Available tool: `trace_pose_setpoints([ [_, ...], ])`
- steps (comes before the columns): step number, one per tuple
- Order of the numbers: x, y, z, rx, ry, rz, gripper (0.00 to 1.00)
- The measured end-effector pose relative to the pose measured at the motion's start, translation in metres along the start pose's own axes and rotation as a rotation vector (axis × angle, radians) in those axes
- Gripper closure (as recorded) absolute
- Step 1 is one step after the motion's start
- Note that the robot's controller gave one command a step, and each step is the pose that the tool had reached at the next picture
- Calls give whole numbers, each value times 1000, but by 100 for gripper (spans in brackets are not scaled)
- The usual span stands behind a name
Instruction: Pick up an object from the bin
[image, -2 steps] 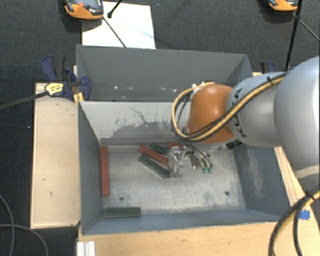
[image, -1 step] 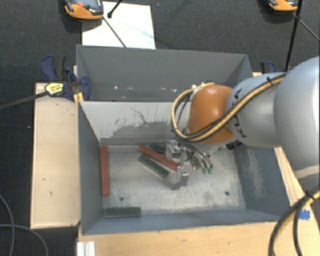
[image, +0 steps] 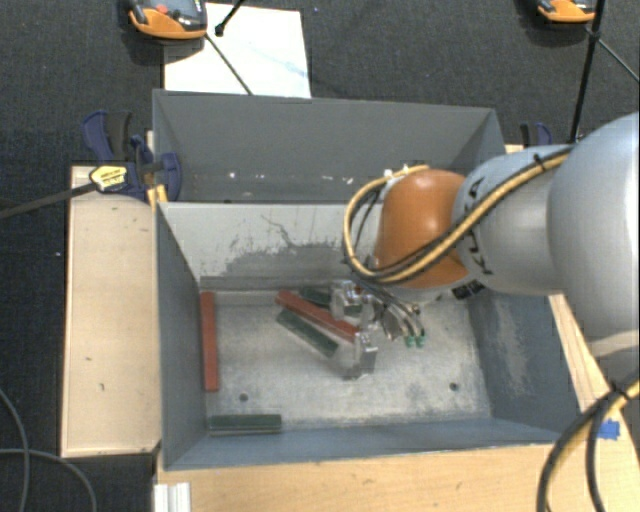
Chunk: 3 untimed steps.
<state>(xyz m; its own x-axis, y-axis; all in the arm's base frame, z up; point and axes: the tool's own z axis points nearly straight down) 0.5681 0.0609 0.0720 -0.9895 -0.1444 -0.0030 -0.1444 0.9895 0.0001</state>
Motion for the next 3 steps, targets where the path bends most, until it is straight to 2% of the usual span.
trace_pose_setpoints([
  [1, -9, 39, 1, -1, -3, -87, 100],
  [3, -9, 39, 0, -1, -3, -87, 100],
])
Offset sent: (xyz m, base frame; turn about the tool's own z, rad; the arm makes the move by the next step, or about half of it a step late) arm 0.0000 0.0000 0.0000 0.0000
